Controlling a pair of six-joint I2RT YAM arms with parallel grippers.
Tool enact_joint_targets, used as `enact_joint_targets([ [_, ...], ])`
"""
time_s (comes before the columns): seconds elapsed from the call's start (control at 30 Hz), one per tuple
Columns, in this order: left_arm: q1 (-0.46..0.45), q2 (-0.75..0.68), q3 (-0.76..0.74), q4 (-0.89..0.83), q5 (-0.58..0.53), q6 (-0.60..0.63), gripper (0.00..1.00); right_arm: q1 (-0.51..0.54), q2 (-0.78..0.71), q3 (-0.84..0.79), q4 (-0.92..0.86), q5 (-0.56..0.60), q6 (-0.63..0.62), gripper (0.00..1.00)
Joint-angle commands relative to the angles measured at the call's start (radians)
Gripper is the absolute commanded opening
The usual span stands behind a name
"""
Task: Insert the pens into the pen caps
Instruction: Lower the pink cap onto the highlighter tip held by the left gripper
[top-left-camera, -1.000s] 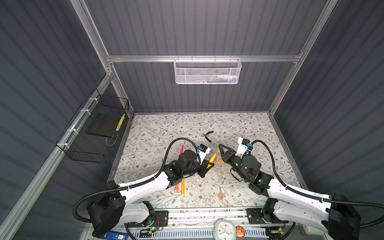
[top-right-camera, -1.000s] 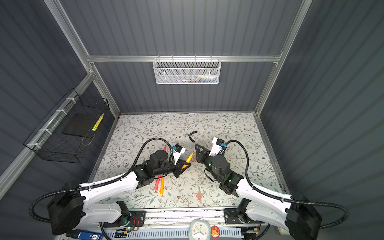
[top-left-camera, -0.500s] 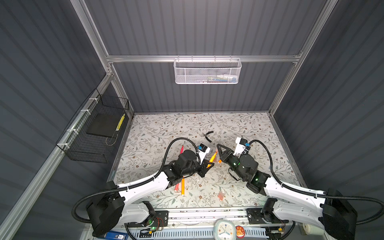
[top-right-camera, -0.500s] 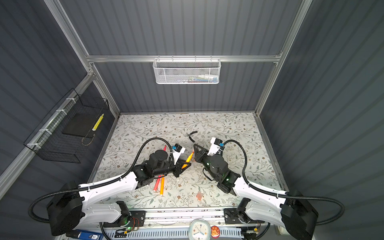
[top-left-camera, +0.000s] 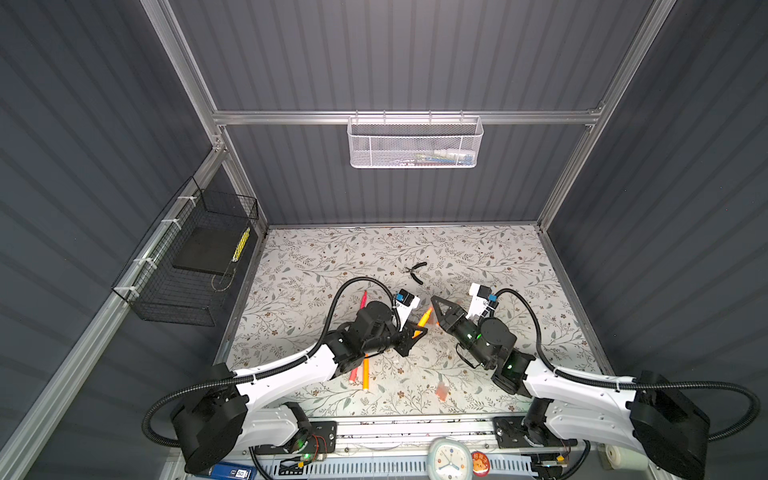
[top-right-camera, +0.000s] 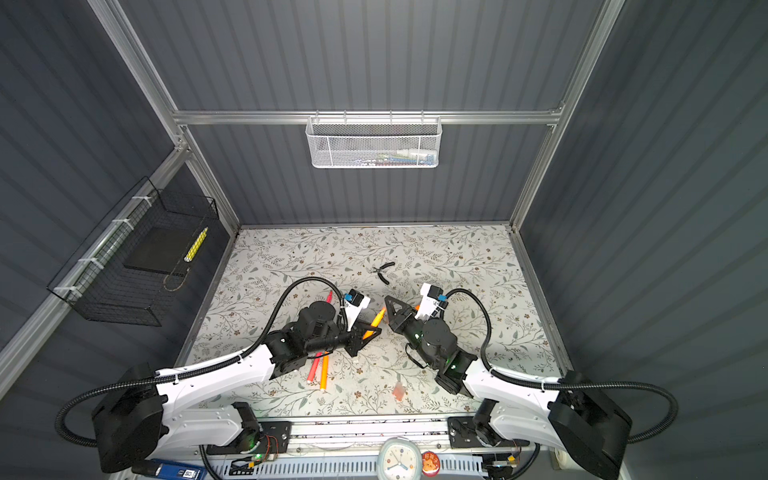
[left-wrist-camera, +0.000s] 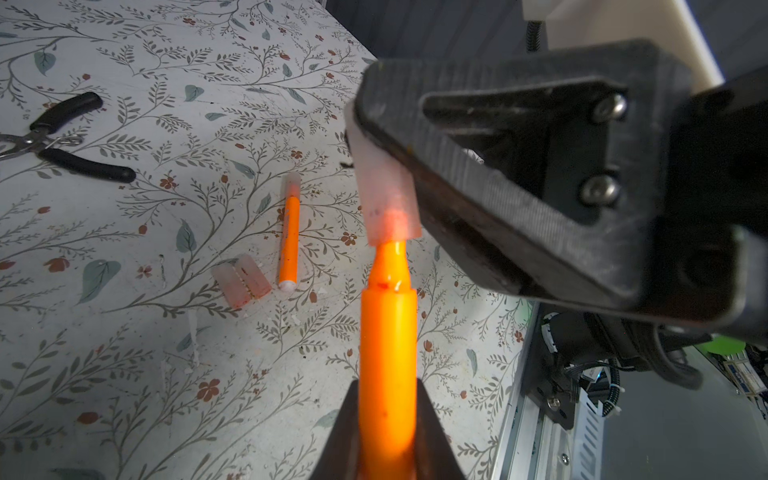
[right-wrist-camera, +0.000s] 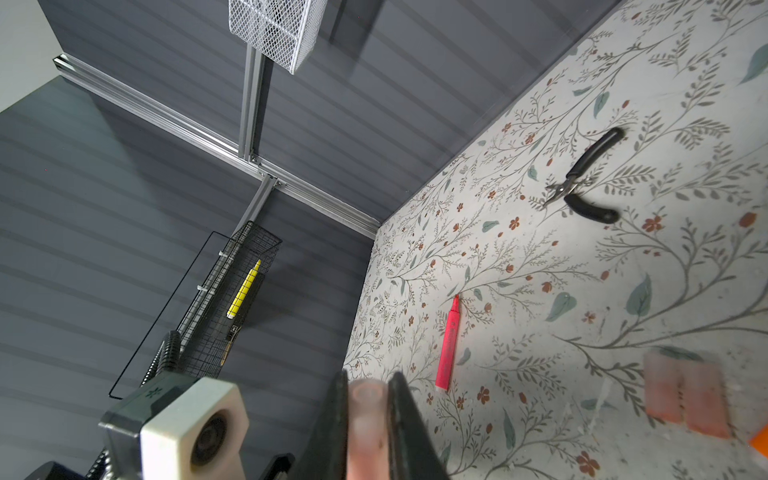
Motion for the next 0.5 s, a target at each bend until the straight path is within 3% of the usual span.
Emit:
enact_joint_targets([
  [0.0,-0.004,-0.024,-0.002,0.068,0.020,-0.020,0.00,0.023,0.005,-0.011,0.026,-0.008,-0.007,0.00],
  [0.2,0.008,-0.026,-0.024,0.138,0.100,-0.059,0.00,0.057,0.007,-0.036,0.094,0.003,-0.021,0.00],
  [0.47,0.107,-0.031,-0.078,0.297,0.294,-0.186,0.00,0.142,0.089,-0.118,0.395,0.028,-0.123,0.00],
])
